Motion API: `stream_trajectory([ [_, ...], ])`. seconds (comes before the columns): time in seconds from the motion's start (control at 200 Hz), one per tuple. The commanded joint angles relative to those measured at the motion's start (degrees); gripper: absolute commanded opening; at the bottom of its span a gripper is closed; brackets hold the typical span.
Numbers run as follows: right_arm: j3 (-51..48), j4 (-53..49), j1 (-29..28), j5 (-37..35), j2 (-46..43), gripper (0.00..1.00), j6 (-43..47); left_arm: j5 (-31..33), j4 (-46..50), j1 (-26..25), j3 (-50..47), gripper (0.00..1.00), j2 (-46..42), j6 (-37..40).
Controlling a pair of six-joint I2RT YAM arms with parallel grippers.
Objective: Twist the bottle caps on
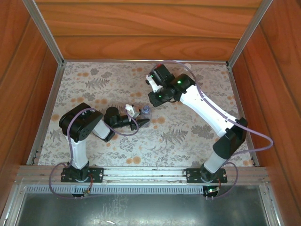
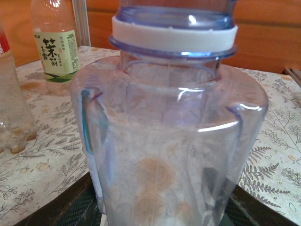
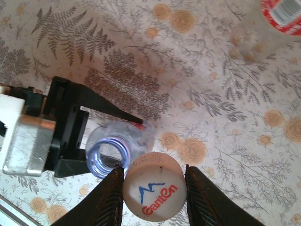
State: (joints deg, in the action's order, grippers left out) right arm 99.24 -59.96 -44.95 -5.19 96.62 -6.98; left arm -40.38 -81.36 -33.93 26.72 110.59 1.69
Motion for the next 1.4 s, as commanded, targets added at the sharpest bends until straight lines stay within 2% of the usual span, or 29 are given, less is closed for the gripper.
stream_trajectory([
  [0.0,3.1,-4.7,-1.4,1.5,2.7,0.38,1.9,-0.8,0.3,-0.5,0.3,0.57,1.4,0.2],
  [0.395,6.3,-6.3,-3.6,2.9,7.7,0.38,3.0,-0.7,0.2,-0.5,0.4,0.57,2.3,0.6],
  [1.03,7.1,-6.8,-4.3,5.1,10.0,0.38,3.4,-1.1,0.2,-0.6,0.8,0.56,2.4,0.1],
  [1.394,7.7,-8.3,-4.9,1.4,11.6,0.38,4.5,-0.8,0.2,-0.6,0.5,0.57,2.3,0.2],
])
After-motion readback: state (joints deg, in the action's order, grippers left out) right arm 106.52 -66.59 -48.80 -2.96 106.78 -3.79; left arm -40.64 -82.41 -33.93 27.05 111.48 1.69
